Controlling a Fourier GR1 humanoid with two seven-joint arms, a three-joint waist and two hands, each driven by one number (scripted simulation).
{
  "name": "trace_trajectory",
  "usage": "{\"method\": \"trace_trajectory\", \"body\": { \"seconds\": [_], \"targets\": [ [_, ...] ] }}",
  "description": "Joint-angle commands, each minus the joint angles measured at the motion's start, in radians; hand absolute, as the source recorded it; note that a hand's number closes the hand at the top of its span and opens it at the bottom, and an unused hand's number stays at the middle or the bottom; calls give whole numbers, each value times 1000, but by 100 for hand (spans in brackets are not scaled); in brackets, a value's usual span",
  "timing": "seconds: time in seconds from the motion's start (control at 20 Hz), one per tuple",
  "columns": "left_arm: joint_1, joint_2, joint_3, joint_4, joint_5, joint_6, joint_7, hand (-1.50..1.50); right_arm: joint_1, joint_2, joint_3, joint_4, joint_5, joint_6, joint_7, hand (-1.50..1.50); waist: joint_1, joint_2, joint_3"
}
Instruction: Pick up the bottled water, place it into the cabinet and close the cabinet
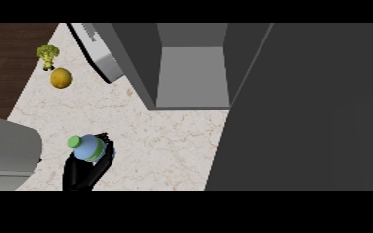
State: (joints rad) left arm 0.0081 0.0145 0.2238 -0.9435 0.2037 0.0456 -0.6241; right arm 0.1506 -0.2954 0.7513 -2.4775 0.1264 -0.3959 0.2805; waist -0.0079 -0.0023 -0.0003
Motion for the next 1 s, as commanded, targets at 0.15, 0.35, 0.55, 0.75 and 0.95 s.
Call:
{"method": "trace_trajectory", "body": {
  "seconds": [0.15,0.35,0.55,0.75,0.95],
  "targets": [
    [-78,-14,-21,83,57,-7,-38,150,43,-73,-41,-173,47,21,57,-150,-5,1,0],
    [-93,-14,5,89,59,-28,-69,150,-24,-11,-17,-100,93,7,107,-150,1,1,-1],
    [-36,-14,-71,11,67,-134,-68,150,-51,-41,-129,-38,-39,59,32,-150,8,2,1],
    [-88,1,-103,38,64,-237,-97,150,-28,-51,-107,-67,-28,45,18,-150,2,1,0],
    [-108,-14,-134,33,35,-197,-151,150,-109,34,1,-71,106,-13,144,-150,3,1,-1]
  ]
}}
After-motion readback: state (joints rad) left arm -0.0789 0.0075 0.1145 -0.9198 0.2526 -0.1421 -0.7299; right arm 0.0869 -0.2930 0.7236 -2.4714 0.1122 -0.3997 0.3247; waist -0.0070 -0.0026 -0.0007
